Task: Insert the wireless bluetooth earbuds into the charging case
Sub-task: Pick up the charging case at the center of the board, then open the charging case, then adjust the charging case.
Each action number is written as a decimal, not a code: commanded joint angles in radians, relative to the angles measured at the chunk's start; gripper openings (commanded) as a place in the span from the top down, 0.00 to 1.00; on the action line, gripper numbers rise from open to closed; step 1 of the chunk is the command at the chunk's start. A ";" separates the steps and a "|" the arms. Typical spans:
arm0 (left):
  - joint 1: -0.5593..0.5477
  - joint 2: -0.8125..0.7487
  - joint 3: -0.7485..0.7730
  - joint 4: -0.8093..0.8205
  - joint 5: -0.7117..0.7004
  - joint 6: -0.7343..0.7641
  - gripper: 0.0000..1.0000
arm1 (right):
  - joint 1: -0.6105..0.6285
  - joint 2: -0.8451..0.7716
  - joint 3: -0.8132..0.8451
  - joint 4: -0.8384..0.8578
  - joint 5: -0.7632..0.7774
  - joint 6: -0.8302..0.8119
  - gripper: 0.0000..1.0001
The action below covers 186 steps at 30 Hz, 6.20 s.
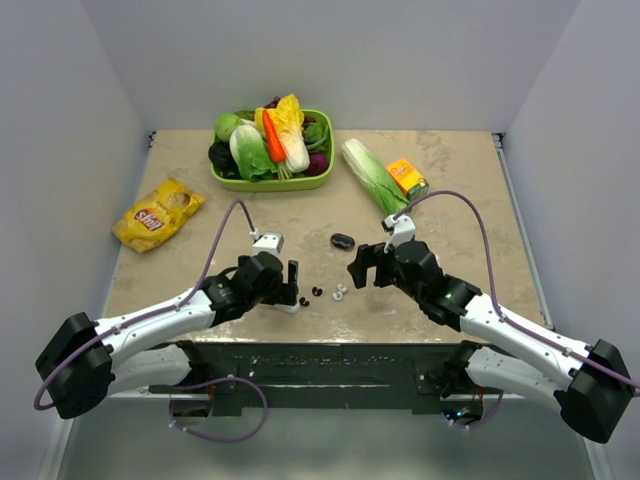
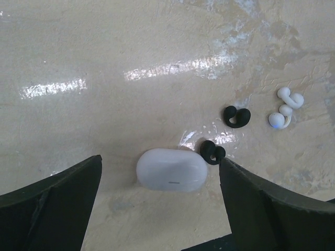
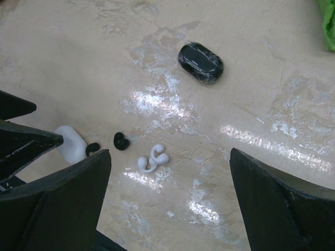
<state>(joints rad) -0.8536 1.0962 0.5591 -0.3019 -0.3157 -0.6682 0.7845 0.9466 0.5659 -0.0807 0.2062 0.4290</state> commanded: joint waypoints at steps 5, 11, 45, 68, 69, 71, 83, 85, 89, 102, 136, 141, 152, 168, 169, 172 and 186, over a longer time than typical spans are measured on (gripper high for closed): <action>-0.016 0.082 0.070 -0.014 -0.003 0.059 0.08 | -0.001 -0.019 -0.008 0.036 -0.011 -0.009 0.02; -0.038 0.070 0.033 0.001 0.035 0.061 0.10 | 0.001 -0.016 -0.008 0.041 -0.017 -0.009 0.02; -0.110 0.257 0.062 -0.013 0.029 0.084 0.18 | -0.001 -0.009 -0.021 0.047 -0.033 -0.004 0.02; -0.137 -0.097 -0.016 0.330 -0.060 0.160 1.00 | -0.001 -0.048 0.121 -0.008 -0.059 0.100 0.02; -0.137 -0.111 -0.043 0.378 -0.046 0.174 1.00 | -0.001 -0.045 0.146 -0.014 -0.065 0.109 0.02; -0.137 -0.136 -0.091 0.575 -0.019 0.243 1.00 | -0.001 -0.046 0.164 -0.013 -0.073 0.109 0.04; -0.139 0.030 -0.442 1.615 0.262 0.743 1.00 | -0.001 0.032 0.319 -0.160 -0.186 -0.041 0.02; -0.139 0.042 -0.424 1.618 0.309 0.769 1.00 | 0.001 0.063 0.322 -0.195 -0.203 -0.058 0.02; -0.139 0.045 -0.390 1.571 0.400 0.814 1.00 | 0.002 0.061 0.299 -0.185 -0.254 -0.067 0.02; -0.140 0.077 -0.301 1.382 0.426 0.845 1.00 | 0.062 0.145 0.335 -0.131 -0.300 -0.078 0.06; -0.140 0.007 -0.363 1.419 0.379 0.841 1.00 | 0.073 0.071 0.315 -0.185 -0.076 -0.042 0.09; -0.142 0.008 -0.358 1.416 0.374 0.838 1.00 | 0.075 0.021 0.304 -0.116 -0.157 -0.038 0.12; -0.144 0.014 -0.346 1.419 0.380 0.840 1.00 | 0.075 0.109 0.312 -0.099 -0.217 -0.038 0.25; -0.156 -0.068 -0.390 1.432 0.368 0.843 1.00 | 0.071 0.101 0.289 -0.143 -0.110 -0.004 0.23; -0.156 -0.070 -0.392 1.431 0.368 0.843 1.00 | 0.071 0.089 0.282 -0.122 -0.123 -0.010 0.22; -0.157 -0.064 -0.392 1.428 0.359 0.840 1.00 | 0.071 0.040 0.262 -0.067 -0.188 -0.018 0.21; -0.165 -0.048 -0.390 1.451 0.360 0.841 1.00 | 0.071 0.104 0.275 -0.011 -0.335 0.025 0.45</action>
<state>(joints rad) -1.0111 1.0557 0.1715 1.0603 0.0475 0.1539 0.8570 1.0431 0.8341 -0.1547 -0.0788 0.4301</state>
